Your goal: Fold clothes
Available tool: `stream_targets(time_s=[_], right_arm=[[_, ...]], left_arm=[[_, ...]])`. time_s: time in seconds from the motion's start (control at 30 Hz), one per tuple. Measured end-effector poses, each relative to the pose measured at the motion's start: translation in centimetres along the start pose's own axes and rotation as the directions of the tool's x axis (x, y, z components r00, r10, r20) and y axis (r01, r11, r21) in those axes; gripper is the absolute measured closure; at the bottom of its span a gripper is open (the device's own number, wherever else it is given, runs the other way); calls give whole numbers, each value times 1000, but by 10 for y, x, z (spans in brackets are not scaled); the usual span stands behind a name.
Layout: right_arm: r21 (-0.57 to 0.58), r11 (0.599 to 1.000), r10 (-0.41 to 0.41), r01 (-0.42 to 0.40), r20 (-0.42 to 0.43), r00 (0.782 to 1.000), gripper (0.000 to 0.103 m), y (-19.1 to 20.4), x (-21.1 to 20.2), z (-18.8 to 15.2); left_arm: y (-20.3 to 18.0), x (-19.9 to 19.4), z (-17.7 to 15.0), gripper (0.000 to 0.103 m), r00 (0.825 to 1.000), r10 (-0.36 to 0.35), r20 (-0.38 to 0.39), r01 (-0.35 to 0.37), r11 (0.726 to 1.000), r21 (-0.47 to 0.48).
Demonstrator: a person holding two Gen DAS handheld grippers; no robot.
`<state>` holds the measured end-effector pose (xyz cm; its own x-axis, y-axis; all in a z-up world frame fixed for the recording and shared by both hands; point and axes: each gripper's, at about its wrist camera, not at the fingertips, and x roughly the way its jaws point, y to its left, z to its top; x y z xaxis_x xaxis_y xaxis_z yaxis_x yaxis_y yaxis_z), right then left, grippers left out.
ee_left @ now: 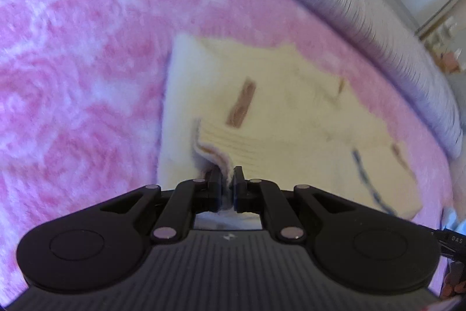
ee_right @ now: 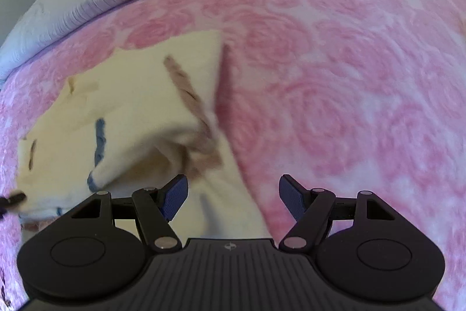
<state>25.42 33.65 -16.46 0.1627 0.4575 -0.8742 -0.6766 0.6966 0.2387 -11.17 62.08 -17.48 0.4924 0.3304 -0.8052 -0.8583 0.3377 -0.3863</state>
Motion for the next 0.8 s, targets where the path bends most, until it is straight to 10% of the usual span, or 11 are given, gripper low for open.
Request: stream_targets(time_s=[0.27,0.37,0.53,0.67,0.8], right_arm=[[-62,998,-6,7,13,1000,31,4,14,14],[-99,995,-24,21,-26,999,53,1,32,11],[89,996,1,4,-51,999,59,-41,49,9],[158,986,55,-48,-39,998,58,-52,30,6],[74,994,70,-75,65,995,57,-34,-8,12]], left_arm=[[6,10,-2,95,1000,31,-7,-30,998,63],[5,-1,-8,94,999,37,39,-40,996,79],[23,-14,-18,94,992,119,48,-123,990,76],[17,-57,-24,95,994,50,95,-53,998,27],[-18,-61,-14,69,993,3,117,-15,995,102]])
